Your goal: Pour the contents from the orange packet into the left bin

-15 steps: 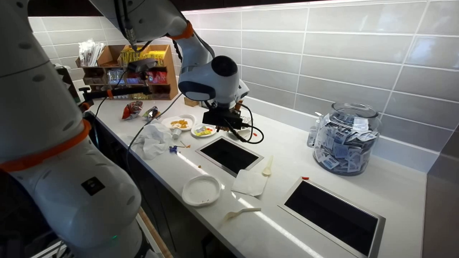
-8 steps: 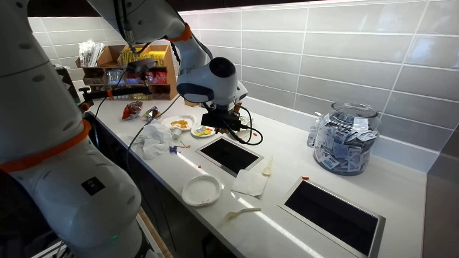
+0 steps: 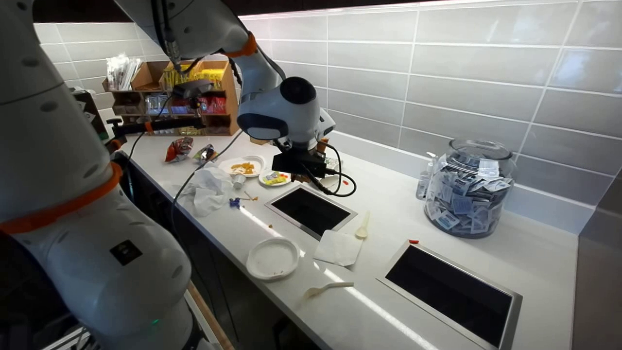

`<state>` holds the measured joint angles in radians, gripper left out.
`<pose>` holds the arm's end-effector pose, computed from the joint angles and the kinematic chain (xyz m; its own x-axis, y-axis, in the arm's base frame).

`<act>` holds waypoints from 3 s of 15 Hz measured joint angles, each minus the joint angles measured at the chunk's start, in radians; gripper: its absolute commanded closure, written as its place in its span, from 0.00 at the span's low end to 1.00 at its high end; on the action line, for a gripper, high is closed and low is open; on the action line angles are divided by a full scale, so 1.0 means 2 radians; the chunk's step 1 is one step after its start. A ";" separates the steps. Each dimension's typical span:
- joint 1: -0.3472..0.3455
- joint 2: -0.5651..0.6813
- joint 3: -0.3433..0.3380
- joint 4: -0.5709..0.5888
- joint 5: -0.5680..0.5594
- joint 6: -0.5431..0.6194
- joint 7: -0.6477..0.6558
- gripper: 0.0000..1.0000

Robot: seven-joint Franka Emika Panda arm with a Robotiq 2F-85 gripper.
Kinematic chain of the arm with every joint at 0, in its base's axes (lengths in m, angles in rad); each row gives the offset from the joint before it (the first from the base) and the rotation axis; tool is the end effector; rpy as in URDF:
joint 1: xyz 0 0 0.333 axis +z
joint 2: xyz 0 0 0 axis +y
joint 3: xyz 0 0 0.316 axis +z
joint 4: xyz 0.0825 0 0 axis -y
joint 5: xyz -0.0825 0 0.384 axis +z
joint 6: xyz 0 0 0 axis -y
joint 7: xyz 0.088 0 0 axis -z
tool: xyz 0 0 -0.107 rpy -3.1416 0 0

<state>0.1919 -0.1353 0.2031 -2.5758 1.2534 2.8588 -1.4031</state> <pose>0.4310 0.1225 0.3309 0.6600 0.4596 0.5943 0.6260 -0.7738 -0.0967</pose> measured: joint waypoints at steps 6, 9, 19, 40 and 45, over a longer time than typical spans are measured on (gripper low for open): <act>0.002 -0.003 0.001 -0.001 0.009 0.000 -0.005 1.00; 0.001 -0.008 0.000 0.000 0.020 0.002 -0.012 1.00; 0.000 -0.001 0.006 -0.005 -0.016 0.023 0.021 1.00; 0.001 -0.006 0.024 -0.017 -0.099 0.079 0.100 1.00; 0.000 -0.005 0.026 -0.024 -0.131 0.086 0.124 1.00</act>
<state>0.1928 -0.1456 0.2557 -2.6243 0.9924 3.0316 -1.1556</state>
